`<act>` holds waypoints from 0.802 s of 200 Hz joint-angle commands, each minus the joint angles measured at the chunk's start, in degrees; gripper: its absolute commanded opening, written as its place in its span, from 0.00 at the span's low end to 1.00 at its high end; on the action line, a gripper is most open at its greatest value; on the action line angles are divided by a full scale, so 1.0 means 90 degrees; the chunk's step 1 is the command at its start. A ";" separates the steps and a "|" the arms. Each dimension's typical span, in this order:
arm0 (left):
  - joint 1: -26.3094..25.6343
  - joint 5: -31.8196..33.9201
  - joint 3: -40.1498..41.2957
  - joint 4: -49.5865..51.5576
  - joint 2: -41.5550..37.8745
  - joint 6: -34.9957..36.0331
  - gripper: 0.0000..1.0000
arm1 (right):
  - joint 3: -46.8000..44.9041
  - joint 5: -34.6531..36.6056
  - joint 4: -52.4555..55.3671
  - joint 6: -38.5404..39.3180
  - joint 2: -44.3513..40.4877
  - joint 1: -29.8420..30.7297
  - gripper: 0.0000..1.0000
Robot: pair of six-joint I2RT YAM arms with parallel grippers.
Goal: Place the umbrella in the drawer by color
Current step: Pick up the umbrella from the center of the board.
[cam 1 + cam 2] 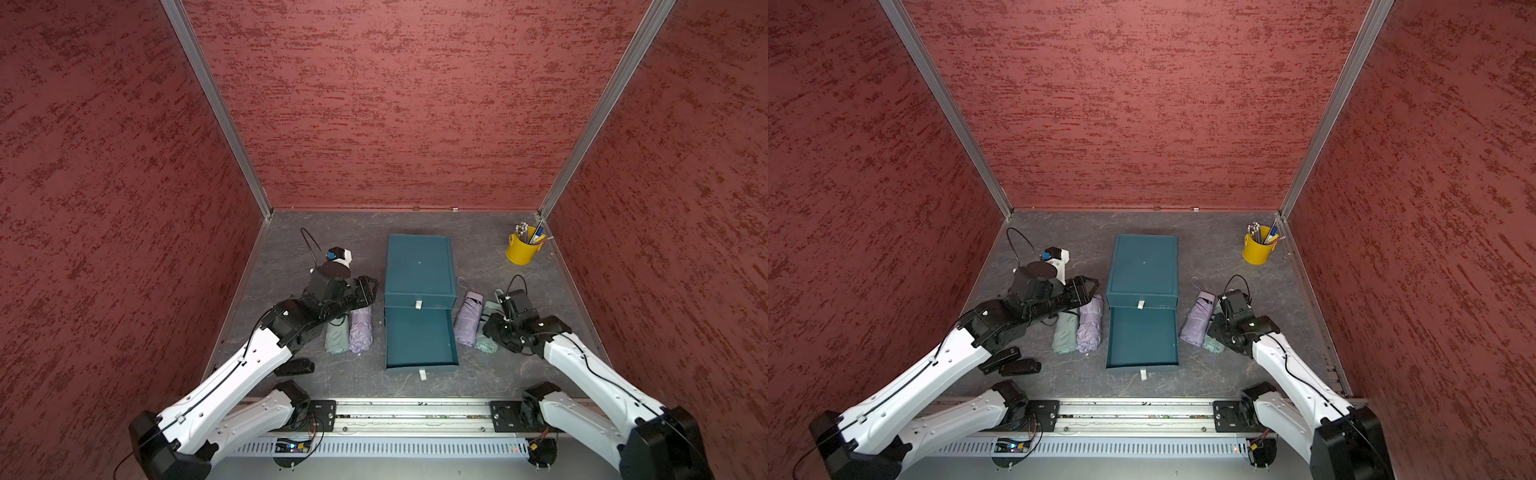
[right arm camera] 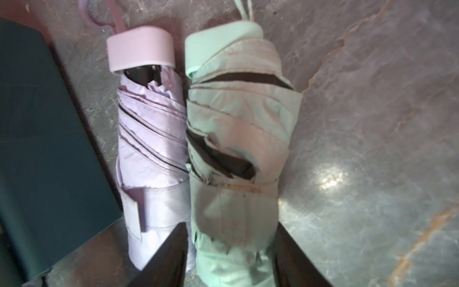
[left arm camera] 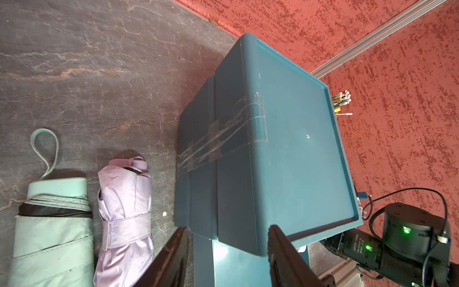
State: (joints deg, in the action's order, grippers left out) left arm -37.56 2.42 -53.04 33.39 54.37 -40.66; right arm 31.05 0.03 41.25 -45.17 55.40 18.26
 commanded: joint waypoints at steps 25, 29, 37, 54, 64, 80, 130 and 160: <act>-0.0082 -0.0197 0.0092 -0.0175 0.0041 0.0070 0.53 | -0.0179 -0.0031 -0.0080 -0.0157 0.0055 -0.0147 0.52; -0.0079 -0.0208 0.0091 -0.0167 0.0039 0.0074 0.53 | -0.0210 -0.0049 -0.0143 -0.0155 0.0056 -0.0154 0.50; -0.0076 -0.0218 0.0092 -0.0148 0.0029 0.0082 0.53 | -0.0280 -0.0098 -0.0263 -0.0162 0.0023 -0.0170 0.43; -0.0091 -0.0232 0.0102 -0.0163 0.0014 0.0083 0.53 | -0.0344 -0.0202 -0.0436 -0.0134 -0.0022 -0.0242 0.31; -0.0094 -0.0239 0.0111 -0.0175 0.0004 0.0082 0.53 | -0.0333 -0.0182 -0.0435 -0.0108 -0.0032 -0.0261 0.25; -0.0104 -0.0258 0.0110 -0.0167 0.0016 0.0090 0.53 | -0.0298 -0.0156 -0.0372 -0.0060 -0.0022 -0.0268 0.17; -0.0111 -0.0109 -0.0126 -0.0062 -0.0038 0.0237 0.56 | 0.0313 0.0264 0.0486 0.0373 -0.0516 -0.0264 0.00; -0.0085 0.0005 -0.0454 -0.0012 -0.0288 0.0366 0.66 | 0.1453 0.0679 0.1480 0.0826 -0.1106 -0.0219 0.00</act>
State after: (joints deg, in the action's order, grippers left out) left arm -38.30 1.19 -53.63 33.54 54.39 -39.31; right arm 34.35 0.89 48.56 -42.17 50.33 16.25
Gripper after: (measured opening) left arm 0.623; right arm 0.073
